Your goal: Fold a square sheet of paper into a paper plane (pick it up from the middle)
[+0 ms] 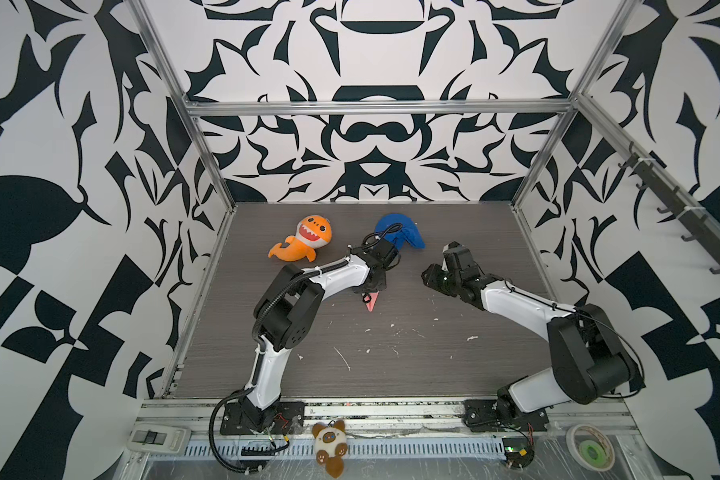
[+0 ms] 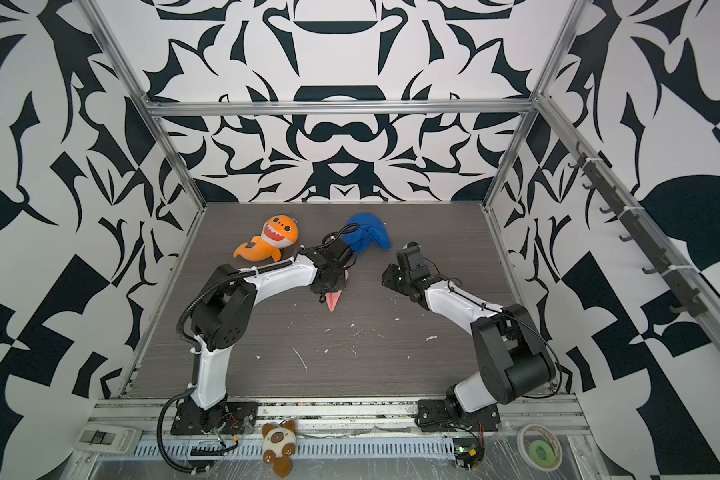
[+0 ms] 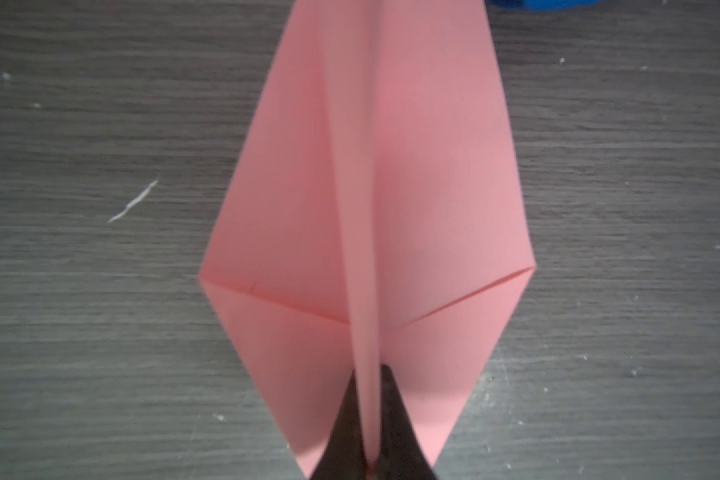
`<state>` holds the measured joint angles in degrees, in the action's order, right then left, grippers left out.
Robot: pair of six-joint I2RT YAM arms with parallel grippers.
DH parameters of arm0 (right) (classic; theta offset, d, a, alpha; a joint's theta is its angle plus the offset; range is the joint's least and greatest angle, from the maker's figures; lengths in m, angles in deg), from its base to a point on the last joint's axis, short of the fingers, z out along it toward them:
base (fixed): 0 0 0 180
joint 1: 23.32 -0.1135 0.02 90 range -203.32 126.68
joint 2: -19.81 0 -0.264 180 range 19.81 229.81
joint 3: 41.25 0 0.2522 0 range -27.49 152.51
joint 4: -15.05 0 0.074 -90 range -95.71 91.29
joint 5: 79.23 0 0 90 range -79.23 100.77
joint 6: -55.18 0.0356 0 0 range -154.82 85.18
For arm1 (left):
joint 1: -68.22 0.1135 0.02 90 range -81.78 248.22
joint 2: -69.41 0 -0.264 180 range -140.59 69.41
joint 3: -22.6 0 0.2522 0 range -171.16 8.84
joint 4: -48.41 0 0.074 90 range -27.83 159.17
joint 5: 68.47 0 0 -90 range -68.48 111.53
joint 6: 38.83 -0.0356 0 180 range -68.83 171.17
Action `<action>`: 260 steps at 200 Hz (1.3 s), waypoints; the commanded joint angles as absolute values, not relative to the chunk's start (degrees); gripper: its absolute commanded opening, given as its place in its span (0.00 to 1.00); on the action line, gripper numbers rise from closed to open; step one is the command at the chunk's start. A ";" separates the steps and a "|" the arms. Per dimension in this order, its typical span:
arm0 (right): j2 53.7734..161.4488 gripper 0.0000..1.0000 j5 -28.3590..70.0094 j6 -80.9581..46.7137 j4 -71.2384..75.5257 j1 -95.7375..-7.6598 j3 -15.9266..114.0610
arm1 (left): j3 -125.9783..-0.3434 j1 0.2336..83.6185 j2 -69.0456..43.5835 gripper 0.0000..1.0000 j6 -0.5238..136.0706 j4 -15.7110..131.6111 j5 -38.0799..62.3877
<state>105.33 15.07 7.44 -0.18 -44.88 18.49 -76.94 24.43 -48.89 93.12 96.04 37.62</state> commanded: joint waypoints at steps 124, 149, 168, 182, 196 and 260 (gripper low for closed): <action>103.51 0.46 16.86 6.49 0.19 -44.85 18.39 | -81.70 24.36 -51.86 0.19 89.94 104.45 34.20; 102.46 0.53 14.93 4.80 -2.55 -44.85 21.05 | -82.05 24.36 -47.04 0.30 89.42 104.84 34.29; 100.87 0.64 12.35 2.89 -5.07 -44.80 23.42 | -81.02 24.60 -42.42 0.40 88.92 104.13 34.42; 99.40 0.68 10.57 1.04 -6.13 -44.64 24.70 | -79.73 25.16 -38.71 0.47 88.54 103.58 34.36; 98.04 0.72 8.13 -1.43 -7.40 -44.41 26.19 | -77.56 26.19 -34.80 0.52 88.36 102.55 34.84; 91.17 0.87 -12.61 -15.61 -3.74 -42.06 25.54 | -57.43 36.57 -11.06 0.83 86.11 90.48 48.24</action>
<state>94.03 -0.84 -8.69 -6.54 -43.87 26.07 -64.41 32.60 -18.03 87.59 94.68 39.66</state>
